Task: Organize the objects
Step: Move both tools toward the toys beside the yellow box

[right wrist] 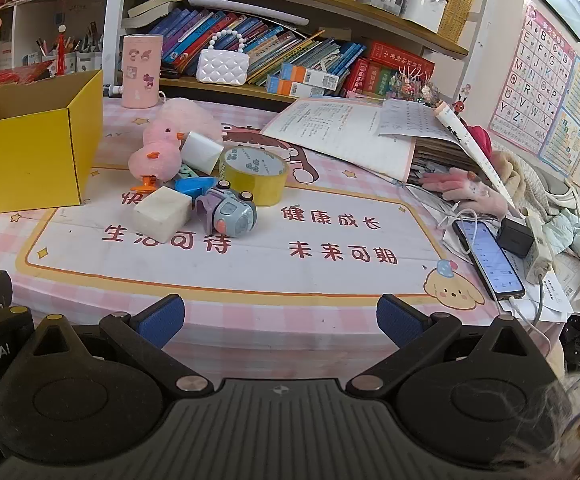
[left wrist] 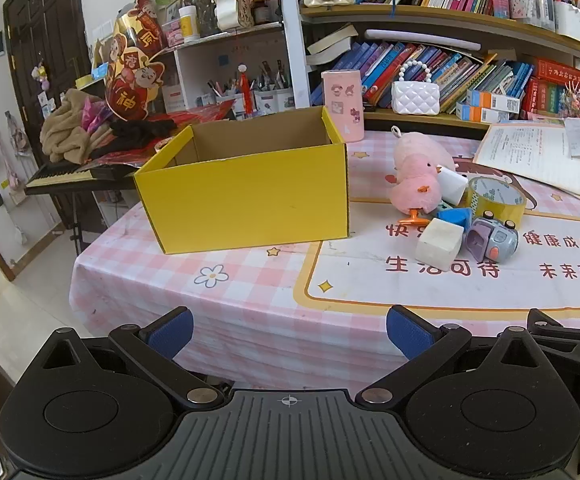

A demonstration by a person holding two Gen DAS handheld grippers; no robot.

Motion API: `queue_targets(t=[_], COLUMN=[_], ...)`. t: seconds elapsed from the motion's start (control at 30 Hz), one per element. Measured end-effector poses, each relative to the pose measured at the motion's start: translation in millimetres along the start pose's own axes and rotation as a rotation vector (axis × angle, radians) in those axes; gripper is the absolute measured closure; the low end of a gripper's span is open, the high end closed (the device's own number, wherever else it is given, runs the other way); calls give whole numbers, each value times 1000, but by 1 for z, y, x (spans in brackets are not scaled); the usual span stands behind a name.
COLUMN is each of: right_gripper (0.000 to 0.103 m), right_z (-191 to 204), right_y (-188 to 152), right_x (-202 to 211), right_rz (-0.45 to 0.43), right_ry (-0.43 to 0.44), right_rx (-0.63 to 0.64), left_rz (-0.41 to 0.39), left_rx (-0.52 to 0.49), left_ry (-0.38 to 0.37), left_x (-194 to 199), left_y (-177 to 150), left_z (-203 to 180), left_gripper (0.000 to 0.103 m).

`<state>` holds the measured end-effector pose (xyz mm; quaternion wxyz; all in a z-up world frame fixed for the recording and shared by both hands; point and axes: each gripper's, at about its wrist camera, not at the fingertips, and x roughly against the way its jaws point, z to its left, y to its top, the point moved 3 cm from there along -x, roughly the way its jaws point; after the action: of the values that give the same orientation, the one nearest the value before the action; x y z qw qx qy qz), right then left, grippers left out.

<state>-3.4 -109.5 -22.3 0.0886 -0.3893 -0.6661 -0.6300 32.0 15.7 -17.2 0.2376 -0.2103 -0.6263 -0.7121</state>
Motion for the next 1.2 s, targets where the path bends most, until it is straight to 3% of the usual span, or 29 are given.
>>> queue_targets(t=[0.63,0.83,1.03,1.2], right_gripper=[0,0,0,0], right_z=[6,2,-8,-17], right_y=[3,13,27,44], right_x=[-21,-39,-64,-87], right_rz=[57,63,45,20], right_ry=[15,33,73,159], right_rx=[-4,-4,16,23], left_rz=[28,57,112,135], left_rx=[1,49,87,156], left_ry=[-8,-53,-85,-134], left_x=[-18,-36,-59,-73], left_y=[7,14,24,29], left_z=[-3,-13,-29,-29], left_gripper=[0,0,0,0])
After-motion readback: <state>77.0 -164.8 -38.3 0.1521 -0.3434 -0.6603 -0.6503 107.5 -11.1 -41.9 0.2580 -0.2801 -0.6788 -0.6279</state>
